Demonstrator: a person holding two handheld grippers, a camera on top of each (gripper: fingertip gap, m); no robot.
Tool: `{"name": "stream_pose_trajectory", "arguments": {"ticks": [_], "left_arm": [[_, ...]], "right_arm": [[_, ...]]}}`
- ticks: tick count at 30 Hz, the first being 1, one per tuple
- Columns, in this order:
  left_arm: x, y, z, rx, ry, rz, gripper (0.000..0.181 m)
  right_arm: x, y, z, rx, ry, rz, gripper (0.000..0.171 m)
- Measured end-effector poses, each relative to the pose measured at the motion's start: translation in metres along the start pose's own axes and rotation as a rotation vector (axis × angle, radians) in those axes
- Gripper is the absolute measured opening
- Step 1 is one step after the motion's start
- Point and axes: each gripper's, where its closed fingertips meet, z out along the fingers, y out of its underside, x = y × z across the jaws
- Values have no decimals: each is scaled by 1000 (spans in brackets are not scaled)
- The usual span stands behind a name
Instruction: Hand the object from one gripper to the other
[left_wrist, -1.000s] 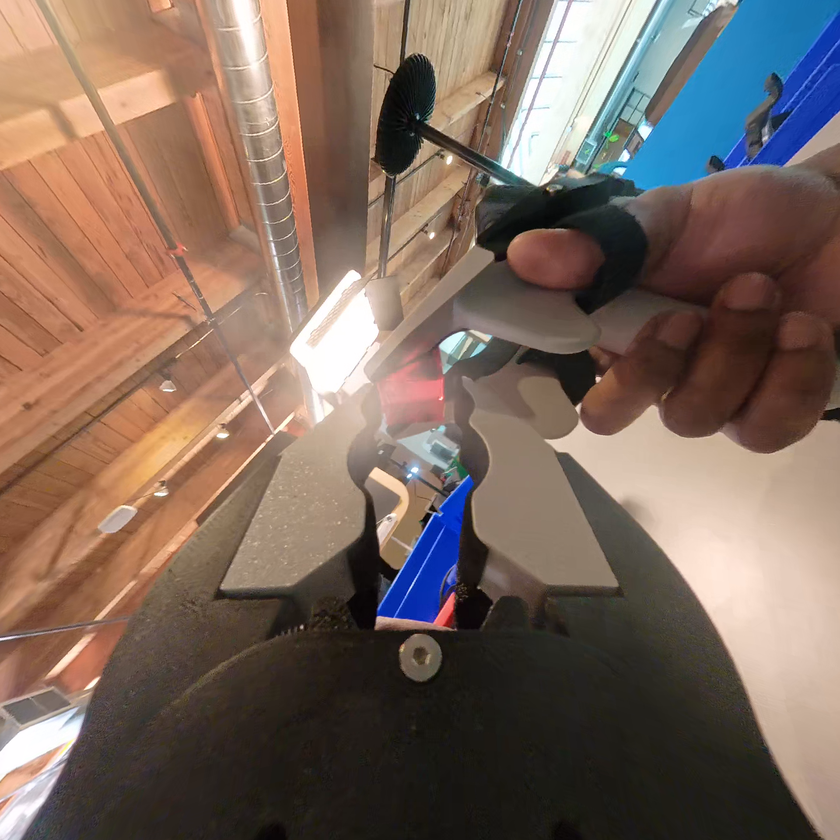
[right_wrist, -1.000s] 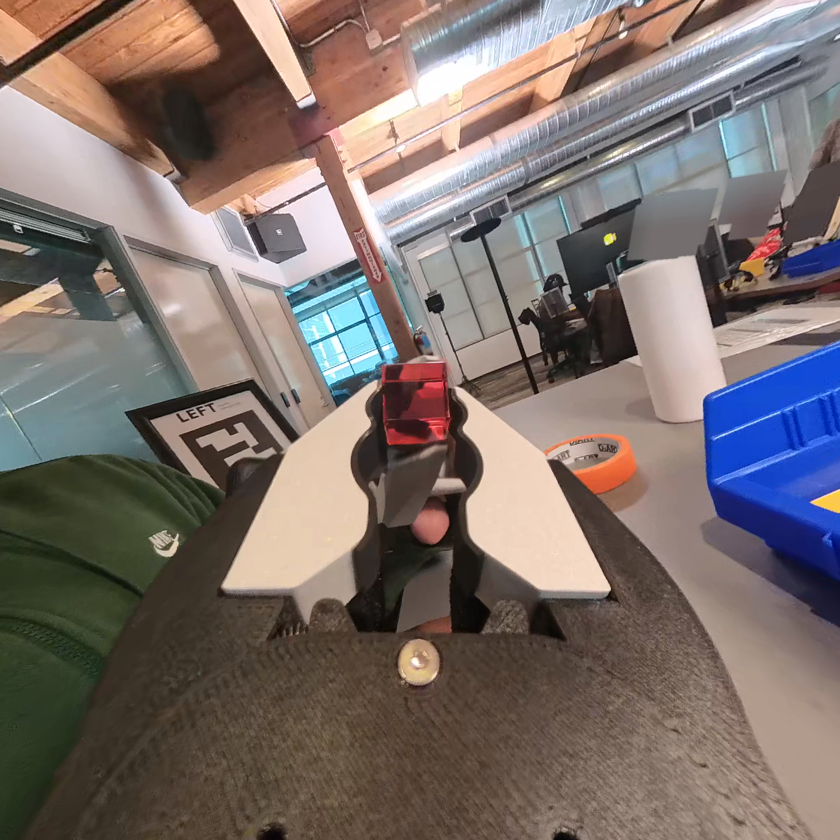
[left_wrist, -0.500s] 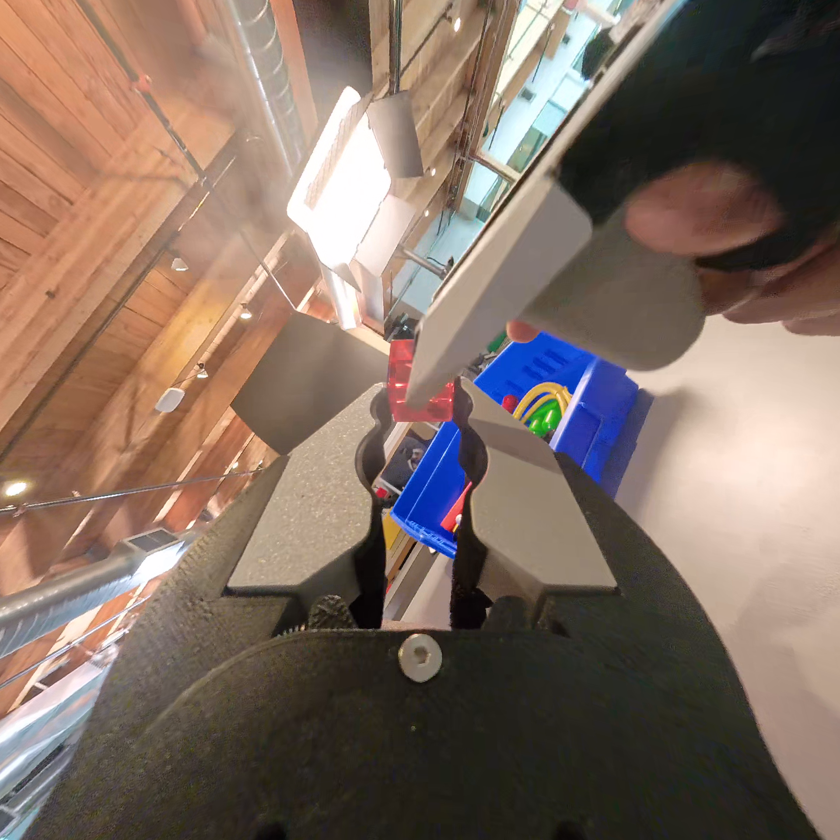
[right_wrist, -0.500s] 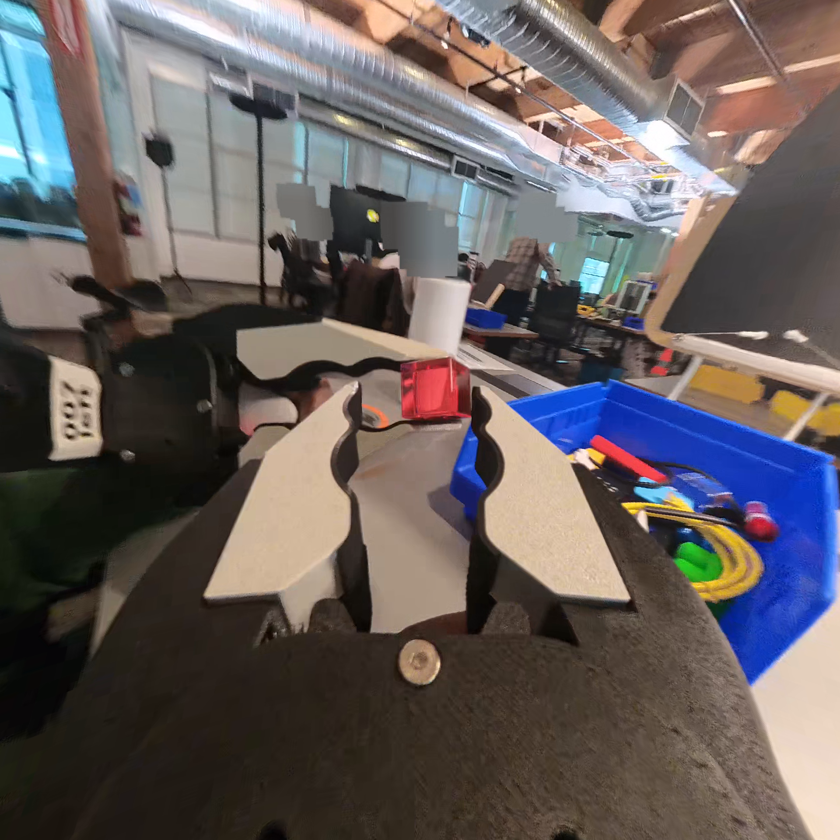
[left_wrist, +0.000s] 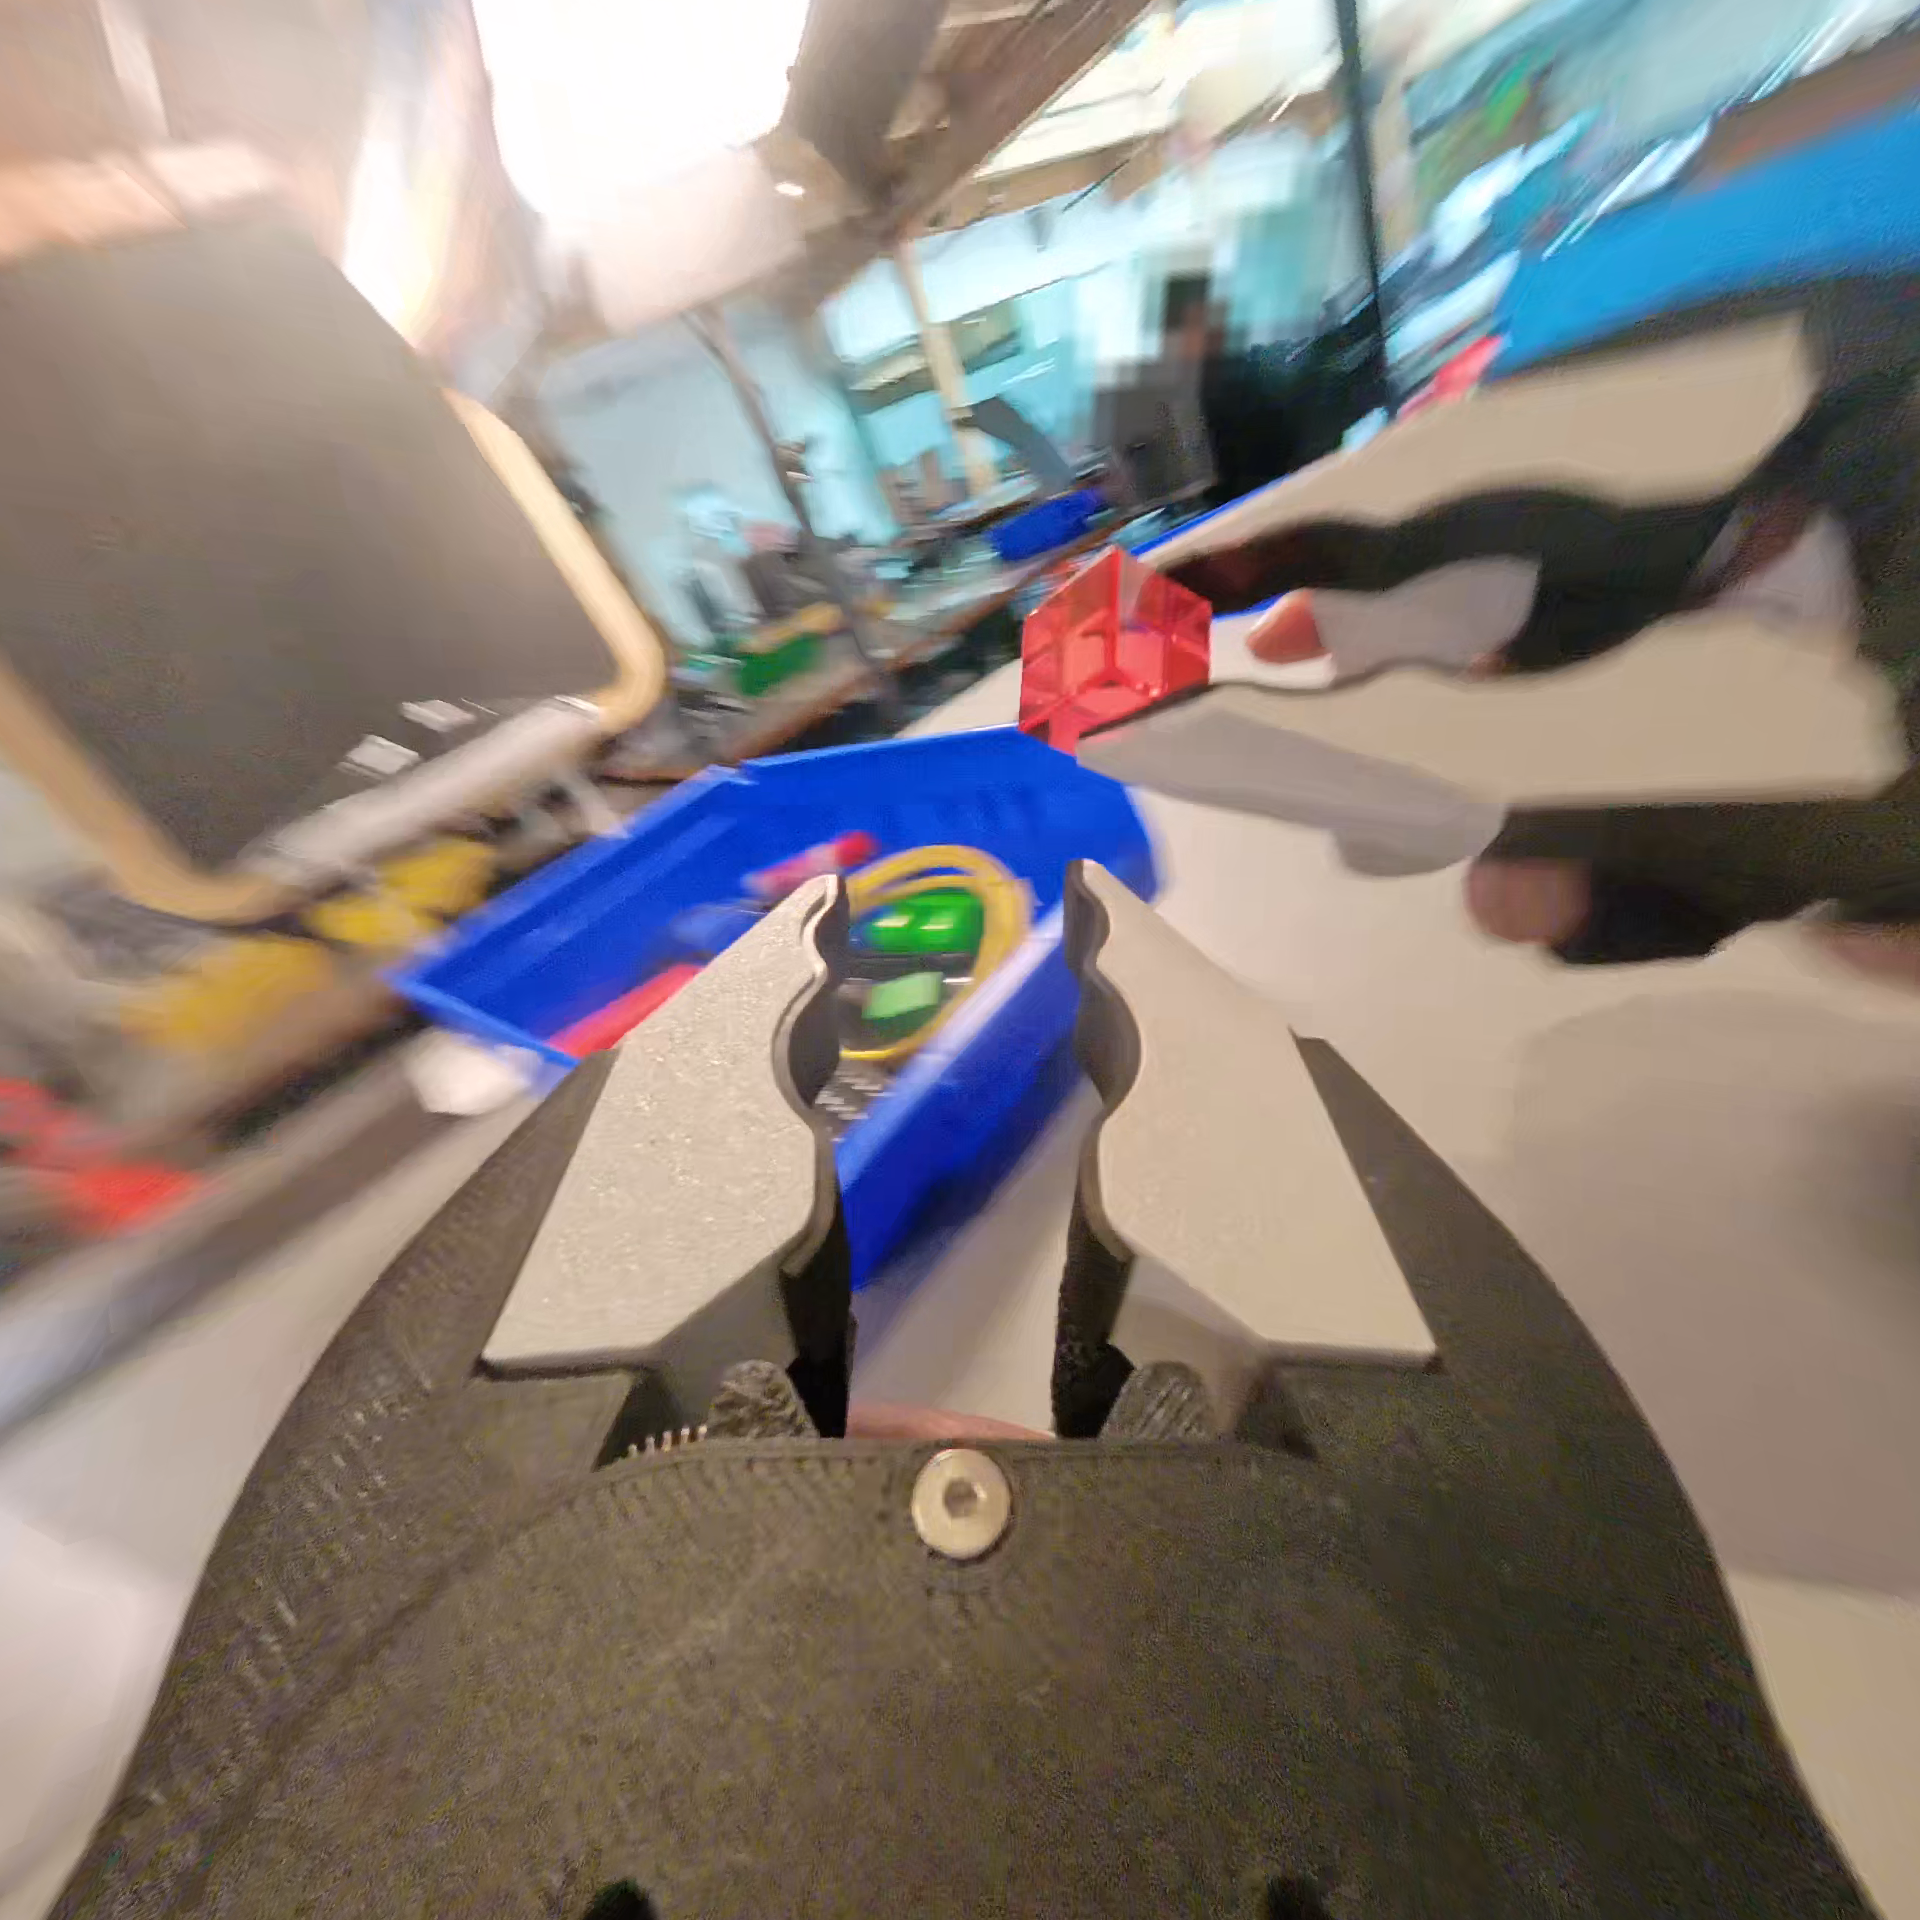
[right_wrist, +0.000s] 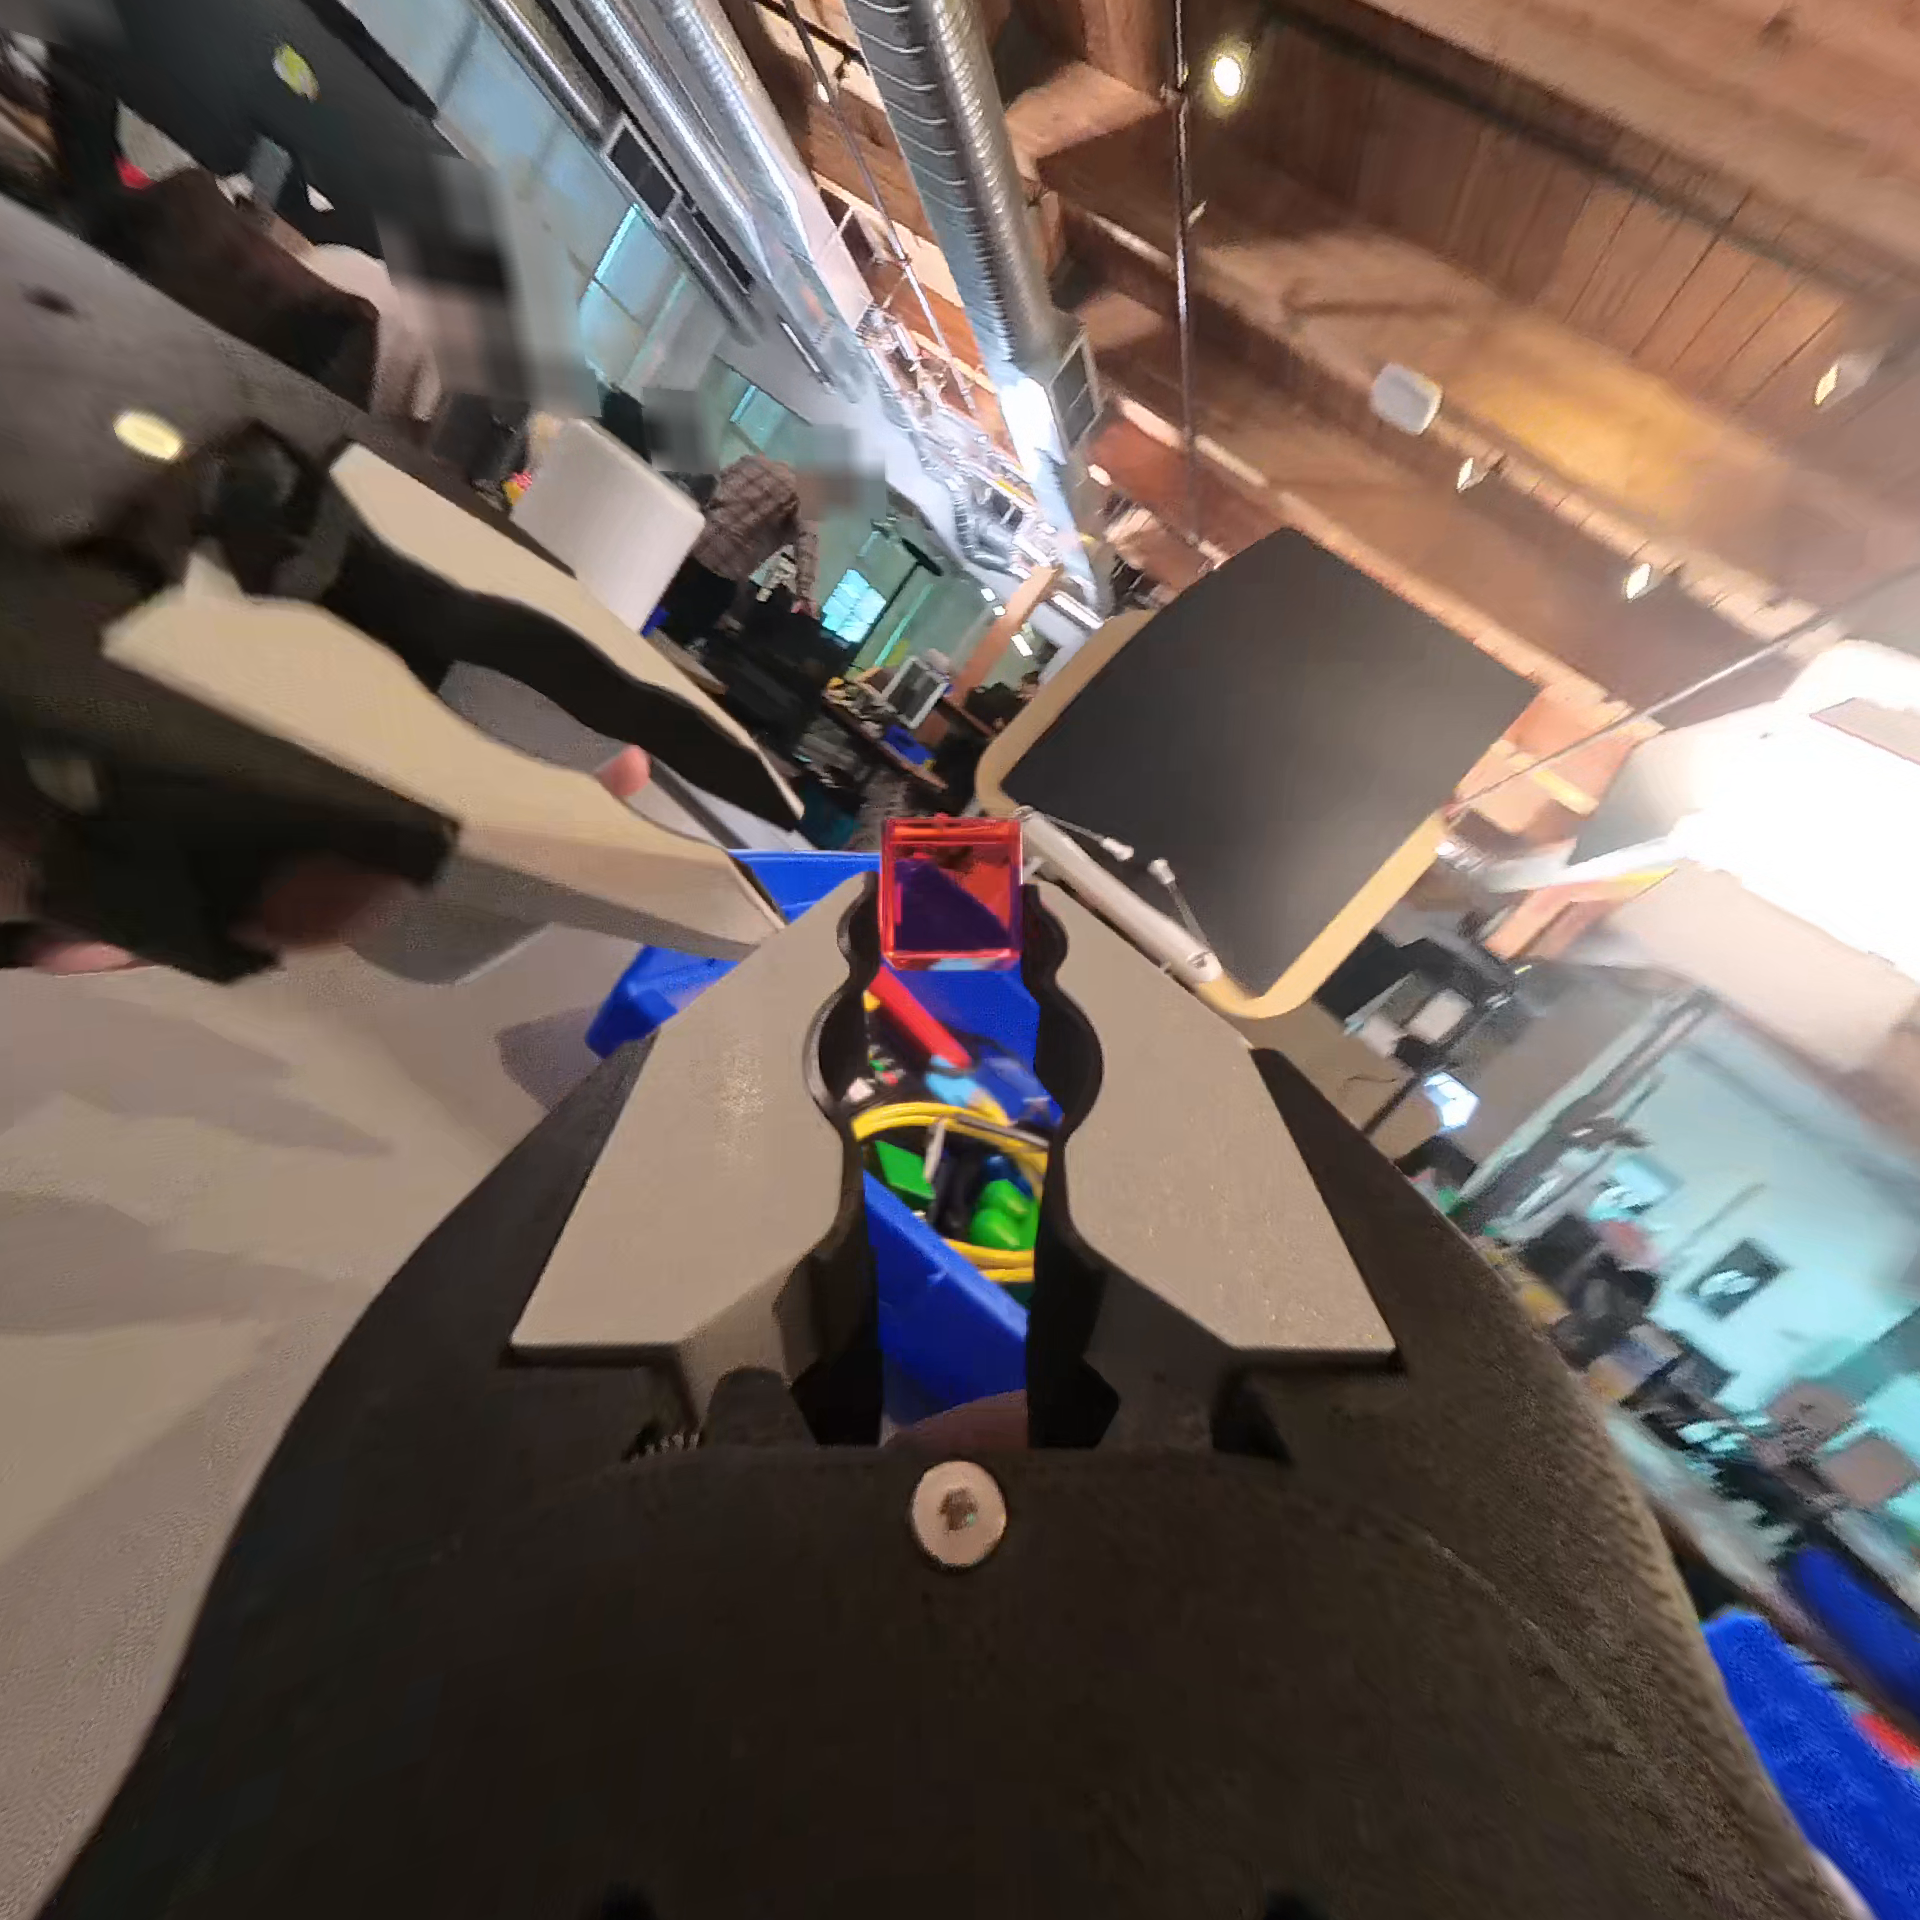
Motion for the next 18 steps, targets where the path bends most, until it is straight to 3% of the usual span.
{"name": "stream_pose_trajectory", "arguments": {"ticks": [3,5,9,13,15,17,18], "left_arm": [[18,-10,-9,66,314,-442,51],[21,-21,-18,118,444,-588,66],[9,-29,-23,184,427,-623,66],[22,-33,-26,190,511,-657,63],[27,-35,-28,199,533,-639,51],[34,-34,-30,189,553,-584,29],[34,-33,-30,185,537,-549,28]], "right_arm": [[-2,-6,-1,32,31,-81,26],[-5,-11,-3,56,11,-83,27],[-13,-17,-5,94,-17,-106,27],[-27,-25,-8,142,-72,-144,27],[-34,-29,-10,165,-101,-157,27],[-39,-29,-11,169,-127,-153,27],[-40,-28,-10,160,-134,-141,27]]}}
